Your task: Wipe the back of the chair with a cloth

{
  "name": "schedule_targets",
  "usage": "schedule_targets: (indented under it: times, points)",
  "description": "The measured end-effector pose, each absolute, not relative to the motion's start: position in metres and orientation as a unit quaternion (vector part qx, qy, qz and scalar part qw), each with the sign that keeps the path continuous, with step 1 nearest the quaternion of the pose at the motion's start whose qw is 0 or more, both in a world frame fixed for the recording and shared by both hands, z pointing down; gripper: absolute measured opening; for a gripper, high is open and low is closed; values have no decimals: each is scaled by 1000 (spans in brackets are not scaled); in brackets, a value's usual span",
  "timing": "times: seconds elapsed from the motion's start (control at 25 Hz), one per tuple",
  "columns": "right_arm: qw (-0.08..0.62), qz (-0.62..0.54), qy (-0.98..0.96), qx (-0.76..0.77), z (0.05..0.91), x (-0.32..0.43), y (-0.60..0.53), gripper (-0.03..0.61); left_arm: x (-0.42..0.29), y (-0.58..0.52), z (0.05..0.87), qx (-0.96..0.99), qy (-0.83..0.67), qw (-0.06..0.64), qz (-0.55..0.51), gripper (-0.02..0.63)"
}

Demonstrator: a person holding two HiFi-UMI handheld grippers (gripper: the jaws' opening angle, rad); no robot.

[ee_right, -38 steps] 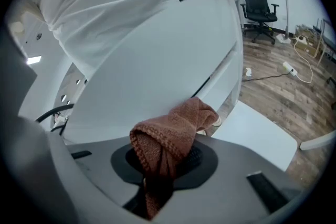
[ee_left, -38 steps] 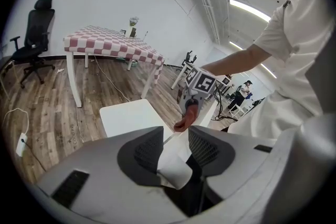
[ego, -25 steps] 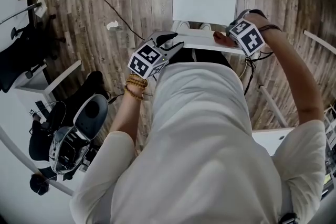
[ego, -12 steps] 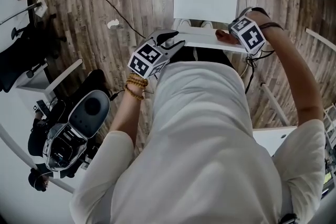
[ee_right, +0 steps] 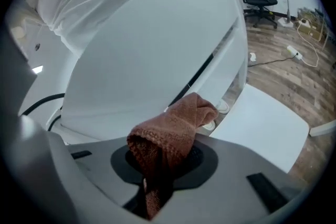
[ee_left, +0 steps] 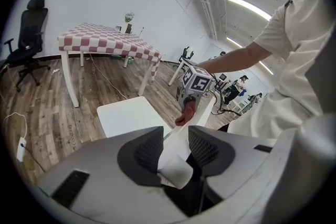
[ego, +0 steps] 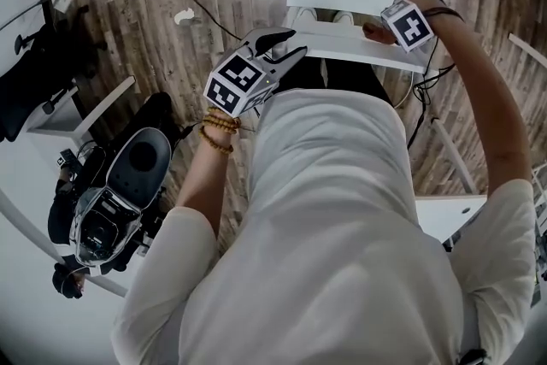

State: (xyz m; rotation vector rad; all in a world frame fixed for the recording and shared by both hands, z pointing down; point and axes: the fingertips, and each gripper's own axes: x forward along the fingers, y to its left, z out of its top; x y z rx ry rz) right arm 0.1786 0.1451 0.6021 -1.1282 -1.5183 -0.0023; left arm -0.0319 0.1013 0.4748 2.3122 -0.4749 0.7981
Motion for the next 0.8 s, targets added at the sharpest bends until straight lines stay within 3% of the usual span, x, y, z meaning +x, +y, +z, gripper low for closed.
schedule_targets:
  times: [0.28,0.48,0.8]
  points:
    - [693,-3,-562,-452,647,231,117,95,-29,102,477,879,-185,323,299,175]
    - [632,18,-621,-463,667,205,133,95,-28,100,472,878,-194,325,293,175]
    - [636,14,-611,-471,653,202,134,95,-31,99,471,878,-194,324,295,175]
